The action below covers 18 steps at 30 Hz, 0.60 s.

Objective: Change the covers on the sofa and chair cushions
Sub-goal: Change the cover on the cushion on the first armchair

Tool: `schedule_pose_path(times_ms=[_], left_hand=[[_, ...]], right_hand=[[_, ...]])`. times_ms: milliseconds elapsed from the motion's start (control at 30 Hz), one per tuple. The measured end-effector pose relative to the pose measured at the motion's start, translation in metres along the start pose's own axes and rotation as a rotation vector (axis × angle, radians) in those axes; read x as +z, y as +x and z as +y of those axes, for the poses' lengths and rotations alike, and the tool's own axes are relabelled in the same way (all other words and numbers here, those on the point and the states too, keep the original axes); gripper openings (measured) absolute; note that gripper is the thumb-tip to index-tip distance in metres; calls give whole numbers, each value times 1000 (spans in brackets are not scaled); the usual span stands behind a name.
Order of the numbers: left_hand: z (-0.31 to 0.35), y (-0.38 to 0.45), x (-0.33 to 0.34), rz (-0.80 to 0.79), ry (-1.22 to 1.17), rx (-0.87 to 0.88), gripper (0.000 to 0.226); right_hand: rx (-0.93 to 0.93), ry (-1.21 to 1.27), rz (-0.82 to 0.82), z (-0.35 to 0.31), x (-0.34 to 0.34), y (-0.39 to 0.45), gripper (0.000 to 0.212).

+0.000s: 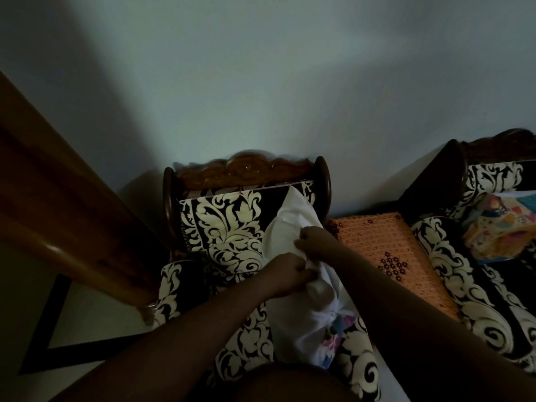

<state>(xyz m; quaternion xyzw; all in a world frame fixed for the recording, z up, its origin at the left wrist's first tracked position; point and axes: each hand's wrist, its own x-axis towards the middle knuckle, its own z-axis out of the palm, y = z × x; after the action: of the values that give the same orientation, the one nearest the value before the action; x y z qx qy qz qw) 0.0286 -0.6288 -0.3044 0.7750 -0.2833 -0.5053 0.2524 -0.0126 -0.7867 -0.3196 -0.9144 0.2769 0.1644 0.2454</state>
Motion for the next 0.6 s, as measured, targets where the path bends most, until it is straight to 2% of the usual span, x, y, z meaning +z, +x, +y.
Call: schedule_pose_path(times_ms=[33,67,100,167,233,300,367,433,533,600], left_hand=[[3,-7,13,11,137,103,35],[6,-7,8,15,170,172,37],[7,-19,-7,5,137,167,44],[-3,-7,-32,213,85,135,54],[-17,7,-65,457,144,60,55],[-26,19,-97,623,123,23,59],[-27,24,-118,651,36,69,76],[-26,25,-126,606,-130,116,86],[-21,23,-126,571,-299,159,77],[-16,23,-120,629,-329,182,66]], right_hand=[[-20,43,30,3,1,-3,24],[-44,85,60,5,2,-9,21],[-76,115,89,7,4,-13,22],[-187,109,119,12,8,-22,21],[-312,85,144,14,8,-31,18],[-458,106,229,16,6,-36,20],[-534,172,311,17,3,-43,18],[-521,252,372,18,-4,-49,9],[-429,336,459,21,-20,-57,13],[-414,287,459,20,-28,-58,11]])
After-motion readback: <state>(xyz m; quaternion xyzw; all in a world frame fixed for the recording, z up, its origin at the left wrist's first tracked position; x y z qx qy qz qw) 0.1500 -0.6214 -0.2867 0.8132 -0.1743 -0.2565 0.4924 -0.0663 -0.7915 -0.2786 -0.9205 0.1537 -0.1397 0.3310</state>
